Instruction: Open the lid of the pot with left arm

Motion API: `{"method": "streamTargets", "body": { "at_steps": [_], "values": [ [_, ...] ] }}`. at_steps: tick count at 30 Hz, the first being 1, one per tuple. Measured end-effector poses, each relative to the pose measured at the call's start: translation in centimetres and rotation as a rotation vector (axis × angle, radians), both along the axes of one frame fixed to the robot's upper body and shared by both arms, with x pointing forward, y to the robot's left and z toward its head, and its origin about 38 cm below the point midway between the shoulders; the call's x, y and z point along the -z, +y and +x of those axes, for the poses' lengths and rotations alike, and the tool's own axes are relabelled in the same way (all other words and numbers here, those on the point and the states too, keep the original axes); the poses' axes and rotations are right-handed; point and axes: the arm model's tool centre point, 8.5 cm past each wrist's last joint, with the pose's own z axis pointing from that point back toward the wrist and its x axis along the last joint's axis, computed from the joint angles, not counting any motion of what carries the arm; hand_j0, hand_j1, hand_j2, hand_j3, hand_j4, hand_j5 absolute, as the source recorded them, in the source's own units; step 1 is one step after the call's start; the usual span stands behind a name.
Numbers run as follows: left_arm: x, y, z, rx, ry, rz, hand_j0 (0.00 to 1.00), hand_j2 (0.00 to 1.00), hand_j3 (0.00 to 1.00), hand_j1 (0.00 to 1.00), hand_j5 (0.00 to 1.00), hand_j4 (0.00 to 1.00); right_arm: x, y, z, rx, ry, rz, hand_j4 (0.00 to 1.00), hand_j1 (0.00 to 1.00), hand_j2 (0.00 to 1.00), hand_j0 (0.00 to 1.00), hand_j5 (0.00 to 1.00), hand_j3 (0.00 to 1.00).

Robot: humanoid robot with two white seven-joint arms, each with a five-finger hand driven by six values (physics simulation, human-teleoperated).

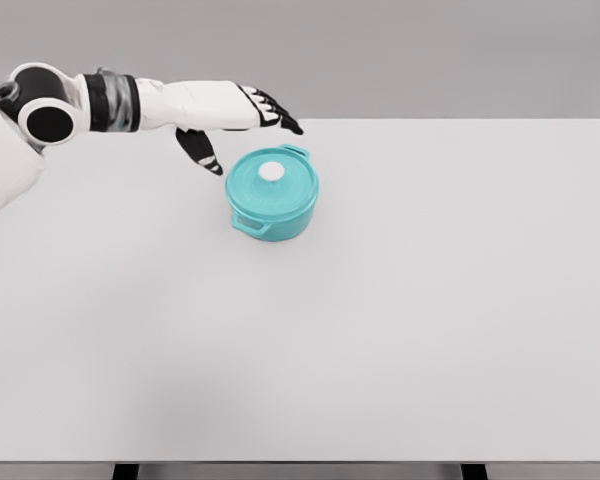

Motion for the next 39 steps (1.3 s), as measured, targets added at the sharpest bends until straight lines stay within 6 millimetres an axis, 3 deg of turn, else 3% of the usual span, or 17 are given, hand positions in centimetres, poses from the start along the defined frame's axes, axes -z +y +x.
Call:
{"method": "streamTargets", "body": {
  "at_steps": [10, 16, 25, 39],
  "values": [
    [2.0, -3.0, 0.8, 0.015, 0.019, 0.043, 0.97, 0.97, 0.97, 0.97, 0.97, 0.97, 0.0, 0.0, 0.0, 0.000, 0.000, 0.000, 1.00, 1.00, 1.00, 1.00, 1.00, 1.00],
    [3.1, -3.2, 0.7, 0.015, 0.021, 0.077, 0.92, 0.92, 0.92, 0.92, 0.92, 0.92, 0.0, 0.0, 0.0, 0.000, 0.000, 0.000, 1.00, 1.00, 1.00, 1.00, 1.00, 1.00],
    [4.3, -3.1, 1.0, 0.001, 0.024, 0.127, 0.71, 0.71, 0.71, 0.71, 0.71, 0.71, 0.0, 0.0, 0.0, 0.000, 0.000, 0.000, 1.00, 1.00, 1.00, 1.00, 1.00, 1.00],
    [4.7, -3.5, 1.1, 0.002, 0.030, 0.133, 0.68, 0.68, 0.68, 0.68, 0.68, 0.68, 0.0, 0.0, 0.0, 0.000, 0.000, 0.000, 1.00, 1.00, 1.00, 1.00, 1.00, 1.00]
  ]
}}
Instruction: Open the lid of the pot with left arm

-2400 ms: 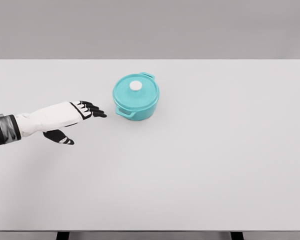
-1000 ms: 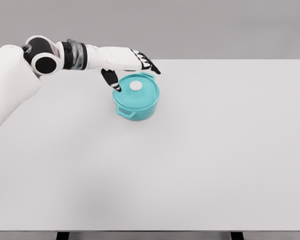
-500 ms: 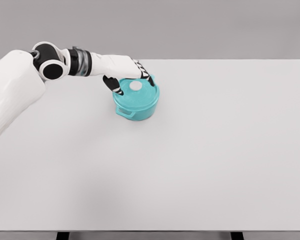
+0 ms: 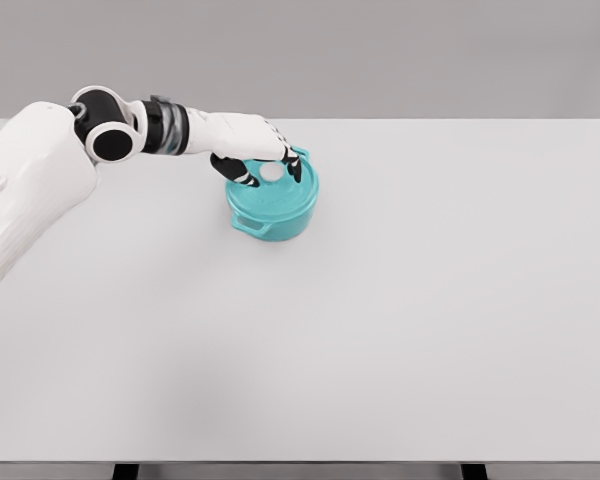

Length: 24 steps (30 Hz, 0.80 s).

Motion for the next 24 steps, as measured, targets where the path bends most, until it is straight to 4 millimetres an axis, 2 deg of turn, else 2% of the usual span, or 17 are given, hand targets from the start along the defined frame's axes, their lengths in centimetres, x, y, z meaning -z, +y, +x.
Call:
{"method": "streamTargets", "body": {
  "at_steps": [5, 11, 19, 24],
  "values": [
    [0.1, -0.2, 0.0, 0.003, 0.002, 0.000, 0.68, 0.68, 0.68, 0.68, 0.68, 0.68, 0.0, 0.0, 0.0, 0.000, 0.000, 0.000, 1.00, 1.00, 1.00, 1.00, 1.00, 1.00],
    [0.4, -0.3, -0.1, 0.005, 0.007, 0.002, 0.54, 0.54, 0.54, 0.54, 0.54, 0.54, 0.0, 0.0, 0.0, 0.000, 0.000, 0.000, 1.00, 1.00, 1.00, 1.00, 1.00, 1.00],
    [0.5, -0.3, -0.2, 0.007, 0.009, 0.006, 0.41, 0.41, 0.41, 0.41, 0.41, 0.41, 0.0, 0.0, 0.0, 0.000, 0.000, 0.000, 1.00, 1.00, 1.00, 1.00, 1.00, 1.00],
    [-0.3, 0.9, 0.2, -0.013, -0.004, 0.007, 0.41, 0.41, 0.41, 0.41, 0.41, 0.41, 0.0, 0.0, 0.0, 0.000, 0.000, 0.000, 1.00, 1.00, 1.00, 1.00, 1.00, 1.00]
  ]
}}
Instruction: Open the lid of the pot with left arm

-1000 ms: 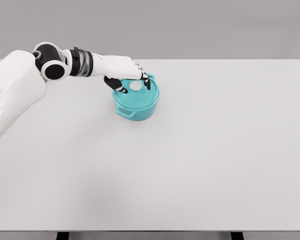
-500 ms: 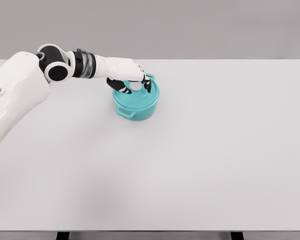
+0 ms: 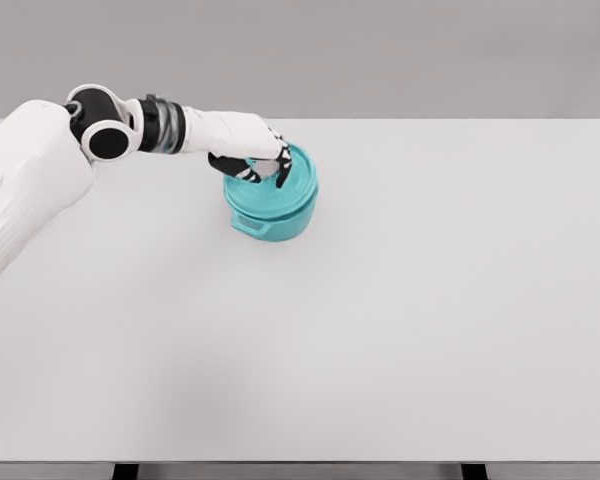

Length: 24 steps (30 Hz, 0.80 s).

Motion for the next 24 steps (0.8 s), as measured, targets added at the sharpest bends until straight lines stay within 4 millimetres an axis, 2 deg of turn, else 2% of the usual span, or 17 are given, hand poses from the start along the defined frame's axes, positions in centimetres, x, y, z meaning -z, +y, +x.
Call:
{"method": "streamTargets", "body": {
  "at_steps": [3, 9, 14, 15, 16, 18, 21, 24],
  "values": [
    [-0.8, 2.6, 0.4, -0.043, -0.015, 0.008, 0.41, 0.41, 0.41, 0.41, 0.41, 0.41, 0.0, 0.0, 0.0, 0.000, 0.000, 0.000, 1.00, 1.00, 1.00, 1.00, 1.00, 1.00],
    [-1.9, 11.1, 0.3, -0.180, -0.042, 0.066, 0.41, 0.41, 0.41, 0.41, 0.41, 0.41, 0.0, 0.0, -0.1, 0.000, 0.001, 0.000, 1.00, 1.00, 1.00, 1.00, 1.00, 1.00],
    [-1.2, 14.6, -0.4, -0.236, -0.028, 0.106, 0.43, 0.43, 0.43, 0.43, 0.43, 0.43, 0.0, 0.0, 0.0, 0.000, 0.000, 0.000, 1.00, 1.00, 1.00, 1.00, 1.00, 1.00],
    [-1.1, 14.9, -0.4, -0.241, -0.027, 0.110, 0.47, 0.47, 0.47, 0.47, 0.47, 0.47, 0.0, 0.0, 0.0, 0.000, 0.000, 0.000, 1.00, 1.00, 1.00, 1.00, 1.00, 1.00],
    [-1.1, 15.1, -0.5, -0.244, -0.027, 0.114, 0.64, 0.64, 0.64, 0.64, 0.64, 0.64, 0.0, 0.0, 0.0, 0.000, 0.000, 0.000, 1.00, 1.00, 1.00, 1.00, 1.00, 1.00],
    [-1.1, 15.3, -0.5, -0.248, -0.026, 0.116, 0.87, 0.87, 0.87, 0.87, 0.87, 0.87, 0.0, 0.0, -0.1, 0.000, 0.002, 0.000, 1.00, 1.00, 1.00, 1.00, 1.00, 1.00],
    [-0.6, 15.3, -0.6, -0.249, -0.016, 0.117, 0.95, 0.95, 0.95, 0.95, 0.95, 0.95, 0.0, 0.0, -0.1, 0.000, 0.002, 0.000, 1.00, 1.00, 1.00, 1.00, 1.00, 1.00],
    [-0.6, 15.3, -0.6, -0.250, -0.015, 0.118, 0.99, 0.99, 0.99, 0.99, 0.99, 0.99, 0.0, 0.0, 0.0, 0.000, 0.000, 0.000, 1.00, 1.00, 1.00, 1.00, 1.00, 1.00]
  ]
}}
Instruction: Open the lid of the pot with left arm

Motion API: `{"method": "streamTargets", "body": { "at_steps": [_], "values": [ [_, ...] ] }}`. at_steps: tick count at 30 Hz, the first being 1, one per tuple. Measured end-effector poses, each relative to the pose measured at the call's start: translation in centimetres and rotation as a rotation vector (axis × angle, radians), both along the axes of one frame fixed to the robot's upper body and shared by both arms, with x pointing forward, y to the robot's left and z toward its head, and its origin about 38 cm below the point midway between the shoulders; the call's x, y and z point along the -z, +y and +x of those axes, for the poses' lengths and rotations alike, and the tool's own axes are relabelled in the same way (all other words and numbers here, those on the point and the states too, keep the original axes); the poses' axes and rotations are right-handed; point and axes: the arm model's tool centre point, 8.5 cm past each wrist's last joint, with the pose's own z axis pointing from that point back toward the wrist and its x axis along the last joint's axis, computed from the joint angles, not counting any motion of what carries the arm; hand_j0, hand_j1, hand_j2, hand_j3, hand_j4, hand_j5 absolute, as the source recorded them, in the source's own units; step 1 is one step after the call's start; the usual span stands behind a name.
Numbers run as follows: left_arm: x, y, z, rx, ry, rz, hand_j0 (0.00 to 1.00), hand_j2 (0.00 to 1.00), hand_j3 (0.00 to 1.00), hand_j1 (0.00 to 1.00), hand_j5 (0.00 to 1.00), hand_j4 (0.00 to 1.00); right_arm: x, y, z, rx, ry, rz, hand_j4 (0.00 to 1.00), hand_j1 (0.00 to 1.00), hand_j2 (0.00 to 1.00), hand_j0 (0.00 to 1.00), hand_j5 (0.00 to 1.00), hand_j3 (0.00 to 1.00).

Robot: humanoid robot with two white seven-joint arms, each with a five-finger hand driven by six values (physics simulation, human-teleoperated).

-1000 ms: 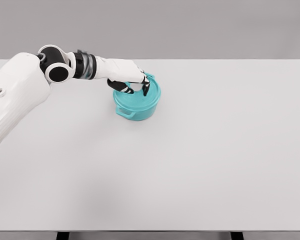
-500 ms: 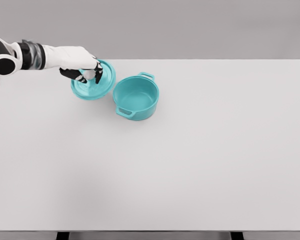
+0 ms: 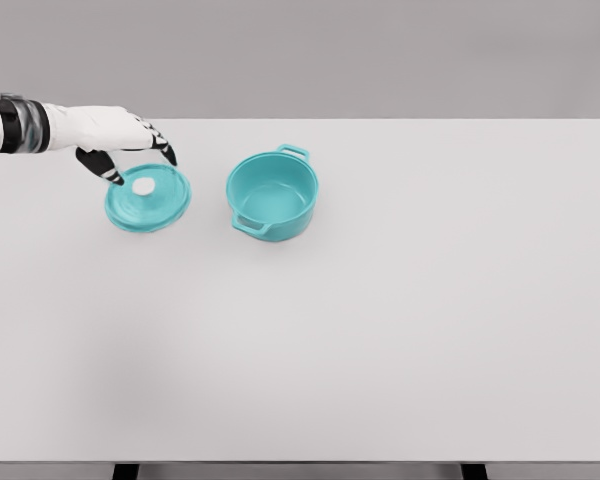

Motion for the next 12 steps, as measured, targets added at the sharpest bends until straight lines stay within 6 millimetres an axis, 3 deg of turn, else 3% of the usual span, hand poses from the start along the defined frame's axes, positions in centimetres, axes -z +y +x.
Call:
{"method": "streamTargets", "body": {
  "at_steps": [3, 10, 12],
  "values": [
    [0.1, 0.4, 0.0, -0.010, 0.005, -0.005, 1.00, 1.00, 1.00, 1.00, 1.00, 1.00, 0.0, 0.0, -0.1, 0.000, 0.002, 0.000, 1.00, 1.00, 1.00, 1.00, 1.00, 1.00],
    [1.9, 9.5, -0.1, -0.278, 0.094, -0.093, 1.00, 1.00, 1.00, 1.00, 1.00, 1.00, 0.0, 0.0, 0.0, 0.000, 0.000, 0.000, 1.00, 1.00, 1.00, 1.00, 1.00, 1.00],
    [2.1, 11.0, -0.3, -0.322, 0.103, -0.111, 1.00, 1.00, 1.00, 1.00, 1.00, 1.00, 0.0, 0.0, 0.0, 0.000, 0.000, 0.000, 1.00, 1.00, 1.00, 1.00, 1.00, 1.00]
  ]
}}
